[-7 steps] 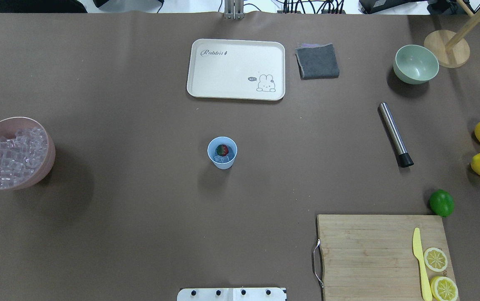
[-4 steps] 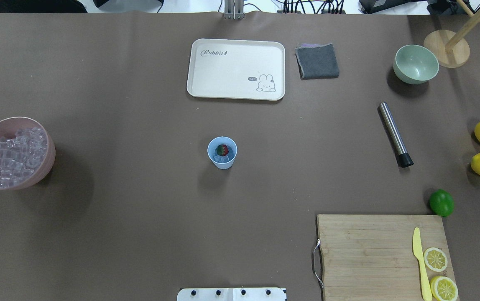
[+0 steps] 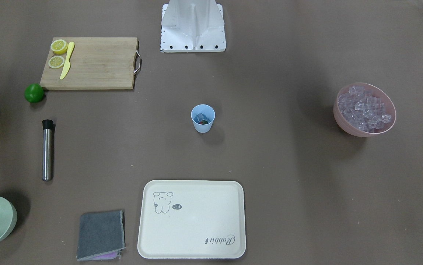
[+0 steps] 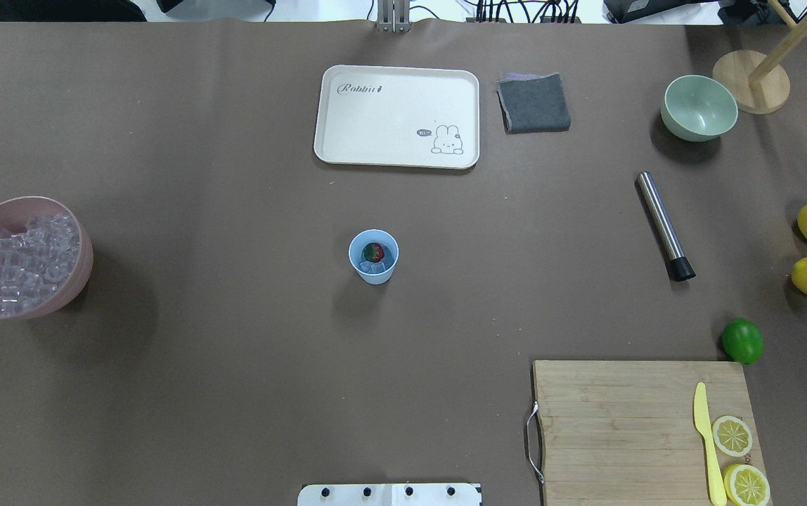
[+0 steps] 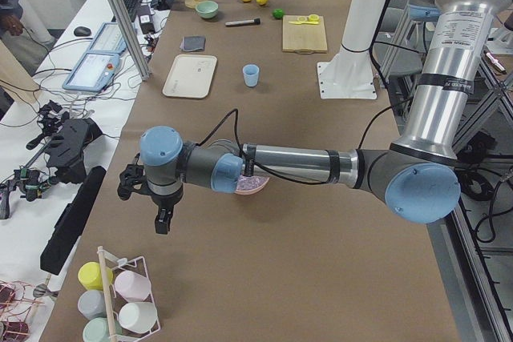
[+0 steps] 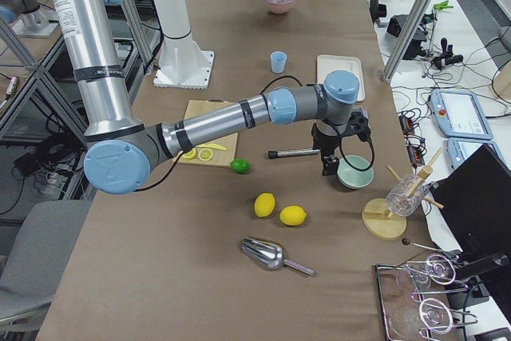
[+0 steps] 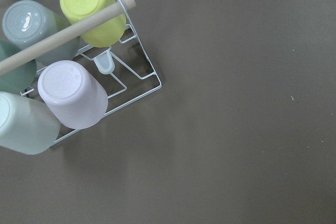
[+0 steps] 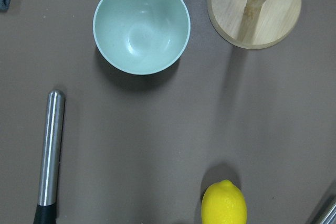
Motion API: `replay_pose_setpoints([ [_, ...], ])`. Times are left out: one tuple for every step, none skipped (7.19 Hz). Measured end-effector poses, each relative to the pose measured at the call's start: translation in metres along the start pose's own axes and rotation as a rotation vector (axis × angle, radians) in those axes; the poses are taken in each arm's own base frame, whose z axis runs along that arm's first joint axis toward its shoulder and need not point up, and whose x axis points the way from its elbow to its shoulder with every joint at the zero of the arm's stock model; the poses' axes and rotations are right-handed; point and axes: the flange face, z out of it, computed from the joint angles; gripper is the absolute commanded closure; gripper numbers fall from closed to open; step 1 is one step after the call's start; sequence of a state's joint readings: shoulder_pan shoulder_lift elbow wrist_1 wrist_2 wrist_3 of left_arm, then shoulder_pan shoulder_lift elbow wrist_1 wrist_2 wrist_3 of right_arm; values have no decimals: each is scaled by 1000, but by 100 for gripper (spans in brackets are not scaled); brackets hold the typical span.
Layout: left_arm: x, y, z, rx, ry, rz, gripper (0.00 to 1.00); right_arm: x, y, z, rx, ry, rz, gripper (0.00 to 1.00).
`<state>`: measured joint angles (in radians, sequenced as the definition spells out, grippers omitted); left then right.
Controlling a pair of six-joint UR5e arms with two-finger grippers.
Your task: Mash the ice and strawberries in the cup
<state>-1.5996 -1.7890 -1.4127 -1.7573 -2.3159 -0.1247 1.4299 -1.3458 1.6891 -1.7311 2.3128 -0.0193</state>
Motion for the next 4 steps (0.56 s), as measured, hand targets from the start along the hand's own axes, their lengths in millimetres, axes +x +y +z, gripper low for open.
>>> replay_pose_setpoints([
  [4, -1, 7, 1, 3, 7, 3, 1, -1, 5, -6, 18, -1, 0],
  [12, -2, 17, 6, 9, 9, 3, 2, -2, 9, -12, 39, -4, 0],
  [20, -2, 25, 11, 16, 10, 3, 2, -2, 10, -15, 47, -5, 0],
  [25, 0, 30, 13, 20, 13, 3, 2, -1, 12, -17, 48, -5, 0],
])
